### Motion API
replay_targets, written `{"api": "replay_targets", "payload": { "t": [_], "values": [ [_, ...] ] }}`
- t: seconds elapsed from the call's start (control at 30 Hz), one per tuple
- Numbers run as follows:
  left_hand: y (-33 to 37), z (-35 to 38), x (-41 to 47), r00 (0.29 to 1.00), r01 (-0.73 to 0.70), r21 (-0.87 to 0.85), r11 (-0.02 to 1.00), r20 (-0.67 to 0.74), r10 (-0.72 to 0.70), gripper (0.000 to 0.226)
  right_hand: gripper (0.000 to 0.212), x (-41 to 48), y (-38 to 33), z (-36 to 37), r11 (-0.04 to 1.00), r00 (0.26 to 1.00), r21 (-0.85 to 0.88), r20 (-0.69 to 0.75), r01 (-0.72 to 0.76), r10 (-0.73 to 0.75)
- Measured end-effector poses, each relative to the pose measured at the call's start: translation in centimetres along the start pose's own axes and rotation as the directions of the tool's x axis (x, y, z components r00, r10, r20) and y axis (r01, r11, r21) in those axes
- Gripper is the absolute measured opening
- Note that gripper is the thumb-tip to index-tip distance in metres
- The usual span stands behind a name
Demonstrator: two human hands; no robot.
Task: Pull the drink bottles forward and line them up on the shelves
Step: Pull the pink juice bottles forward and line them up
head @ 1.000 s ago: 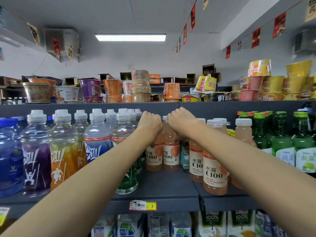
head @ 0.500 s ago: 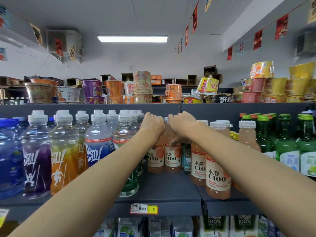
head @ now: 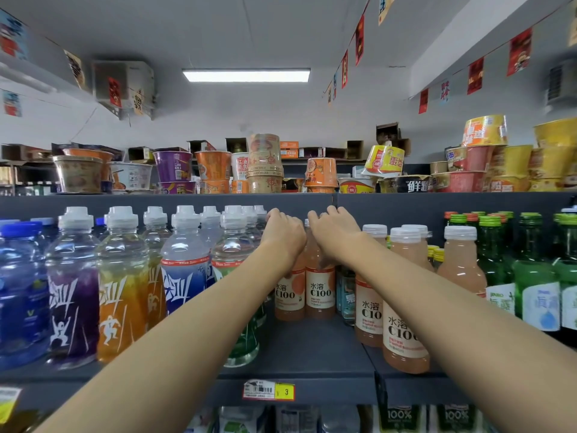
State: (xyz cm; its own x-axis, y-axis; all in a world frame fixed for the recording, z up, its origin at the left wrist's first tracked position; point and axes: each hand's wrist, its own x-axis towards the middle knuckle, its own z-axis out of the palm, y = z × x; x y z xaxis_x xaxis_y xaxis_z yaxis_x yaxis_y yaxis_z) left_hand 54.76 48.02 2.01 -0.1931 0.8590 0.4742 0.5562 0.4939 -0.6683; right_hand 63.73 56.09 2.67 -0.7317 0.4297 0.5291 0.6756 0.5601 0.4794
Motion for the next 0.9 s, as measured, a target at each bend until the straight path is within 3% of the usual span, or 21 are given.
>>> {"api": "replay_targets", "payload": {
  "t": [0.3,0.67,0.9],
  "values": [
    [0.6,0.2,0.2,0.999,0.042,-0.021,0.999,0.015,-0.042,0.061,0.061,-0.4,-0.4,0.6,1.0,0.999,0.028,-0.035,-0.01,0.011],
    [1.1,1.0,0.5,0.991,0.129,-0.16,0.979,-0.025,-0.135,0.05,0.059,-1.1,-0.4,0.7,1.0,0.998,-0.014,-0.066,-0.023,0.022],
    [1.2,0.6,-0.6,0.993,0.111,-0.192,0.975,-0.017,-0.117,0.092,0.071,-2.4,-0.2,-0.9,0.988,0.998,-0.152,-0.067,-0.012,0.002]
  ]
}}
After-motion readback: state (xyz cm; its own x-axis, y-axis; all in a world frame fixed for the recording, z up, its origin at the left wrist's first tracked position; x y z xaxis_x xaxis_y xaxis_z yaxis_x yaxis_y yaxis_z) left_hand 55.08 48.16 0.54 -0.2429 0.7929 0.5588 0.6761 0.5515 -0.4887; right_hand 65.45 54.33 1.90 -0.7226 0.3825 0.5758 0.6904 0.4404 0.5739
